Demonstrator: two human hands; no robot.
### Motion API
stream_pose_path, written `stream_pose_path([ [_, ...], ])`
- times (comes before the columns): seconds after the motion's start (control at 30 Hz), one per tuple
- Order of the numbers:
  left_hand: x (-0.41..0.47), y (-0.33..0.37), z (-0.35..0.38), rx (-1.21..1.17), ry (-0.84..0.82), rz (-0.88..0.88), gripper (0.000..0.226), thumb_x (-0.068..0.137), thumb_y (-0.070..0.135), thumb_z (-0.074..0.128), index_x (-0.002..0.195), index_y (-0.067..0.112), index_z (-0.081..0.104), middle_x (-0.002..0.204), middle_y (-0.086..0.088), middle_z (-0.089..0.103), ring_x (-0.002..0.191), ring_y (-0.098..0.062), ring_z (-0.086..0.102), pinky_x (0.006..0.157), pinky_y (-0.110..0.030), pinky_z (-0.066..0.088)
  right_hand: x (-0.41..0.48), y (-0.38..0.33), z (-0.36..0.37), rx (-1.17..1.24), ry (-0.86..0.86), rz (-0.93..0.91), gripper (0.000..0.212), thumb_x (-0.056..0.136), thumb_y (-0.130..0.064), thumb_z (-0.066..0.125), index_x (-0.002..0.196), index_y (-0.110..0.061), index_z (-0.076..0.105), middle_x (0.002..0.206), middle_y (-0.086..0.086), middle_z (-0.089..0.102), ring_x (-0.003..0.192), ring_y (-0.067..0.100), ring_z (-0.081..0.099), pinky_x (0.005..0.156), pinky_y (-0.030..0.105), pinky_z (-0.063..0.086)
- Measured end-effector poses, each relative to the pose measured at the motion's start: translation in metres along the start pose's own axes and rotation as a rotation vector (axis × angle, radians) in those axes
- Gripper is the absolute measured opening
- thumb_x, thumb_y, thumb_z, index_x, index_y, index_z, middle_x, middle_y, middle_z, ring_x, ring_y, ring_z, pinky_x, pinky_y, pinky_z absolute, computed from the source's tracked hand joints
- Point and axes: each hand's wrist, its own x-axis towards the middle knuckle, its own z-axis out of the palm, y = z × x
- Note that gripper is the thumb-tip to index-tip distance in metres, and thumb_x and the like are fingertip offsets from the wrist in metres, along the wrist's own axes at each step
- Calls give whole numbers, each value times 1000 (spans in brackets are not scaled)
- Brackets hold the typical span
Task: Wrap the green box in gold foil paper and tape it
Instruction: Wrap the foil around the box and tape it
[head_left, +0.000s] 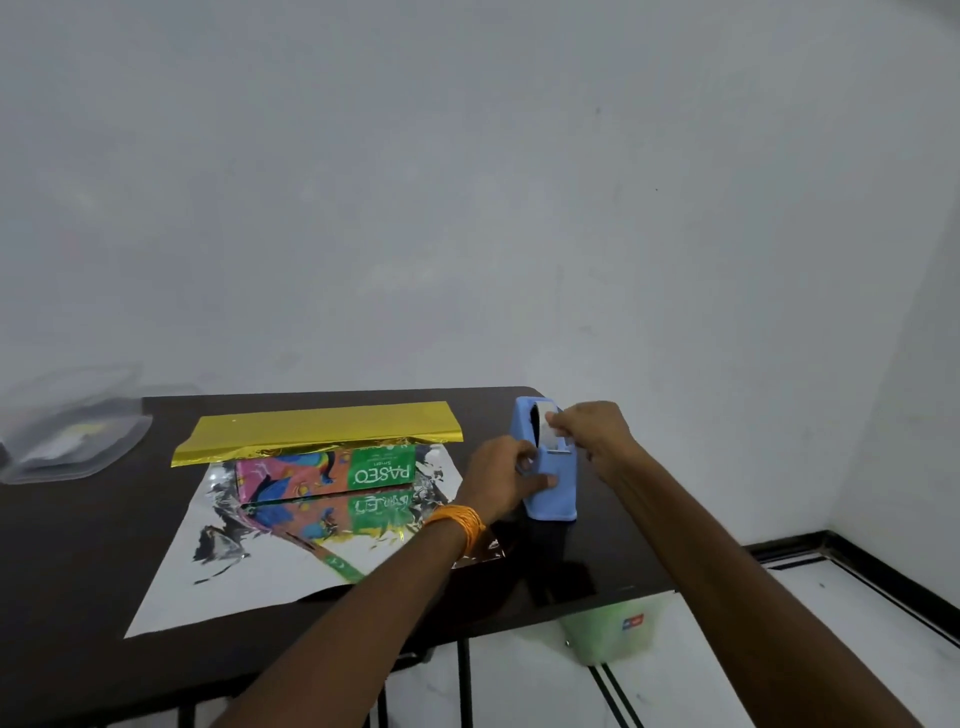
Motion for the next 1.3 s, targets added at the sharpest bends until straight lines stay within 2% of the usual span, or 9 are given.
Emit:
stream_pose_path([
  [0.13, -2, 1, 1, -17, 15, 0, 38, 78, 41, 79, 96, 8, 71, 88, -7, 65, 81, -22, 60, 69, -32, 44, -13, -3, -7, -14, 50, -17, 24, 82, -17, 78, 79, 7, 72, 90, 23, 74, 52, 15, 43, 51, 26, 36],
  [0.33, -4, 3, 3, -64, 42, -10, 33, 76, 38, 80, 89, 9, 70, 76, -1, 58, 70, -18, 54, 59, -28, 34, -43, 14, -12, 116, 21, 50, 32, 83, -15, 78, 61, -7, 57, 51, 0, 47, 37, 10, 37, 41, 24, 30],
  [0.57, -6, 2, 7, -74, 65, -12, 39, 77, 37, 80, 99, 5, 72, 86, -10, 67, 77, -24, 61, 66, -34, 45, -53, 44, -3, 184, 56, 47, 24, 85, -13, 77, 68, 0, 66, 58, 8, 58, 35, 6, 44, 37, 20, 32],
  [0.67, -5, 1, 8, -76, 59, -16, 41, 77, 36, 80, 103, 5, 72, 91, -12, 70, 81, -25, 63, 72, -38, 50, -53, 50, -5, -38, 101, -119, 27, 85, -18, 77, 69, 3, 69, 63, 10, 65, 51, 9, 54, 45, 20, 40],
  [0.8, -5, 2, 10, -64, 49, -31, 41, 80, 38, 79, 105, 6, 72, 93, -12, 71, 82, -25, 64, 70, -33, 48, -55, 58, -19, -492, 186, -278, 41, 79, -15, 74, 47, -16, 49, 45, -2, 46, 44, 10, 42, 46, 29, 42],
  [0.9, -13, 4, 4, -13, 3, -37, 49, 81, 35, 78, 121, 8, 66, 104, -11, 71, 96, -27, 65, 80, -35, 50, -62, 58, -29, -591, 215, -339, 45, 84, -19, 72, 47, -13, 46, 44, -4, 48, 46, 15, 47, 50, 29, 43],
  [1.1, -37, -29, -71, 33, 161, -28, 24, 81, 19, 71, 104, 16, 73, 87, -1, 72, 83, -18, 65, 77, -33, 54, -76, 19, 1, -528, 54, -536, 30, 87, -22, 73, 60, -18, 60, 46, -5, 50, 50, 7, 50, 53, 27, 38],
  [1.2, -56, -65, -138, 114, 303, -36, 17, 84, 15, 69, 101, 16, 73, 90, 1, 71, 82, -12, 62, 78, -31, 53, -88, -3, 44, -409, -125, -611, 25, 88, -25, 73, 63, -23, 65, 50, -10, 58, 56, 0, 56, 54, 13, 39],
  [1.3, -80, -112, -197, 262, 373, -89, 20, 88, 16, 68, 107, 19, 70, 96, 0, 66, 90, -15, 56, 80, -34, 48, -93, -18, 95, -306, -239, -720, 15, 83, -26, 78, 69, -25, 73, 59, -12, 66, 61, -1, 60, 58, 19, 42],
])
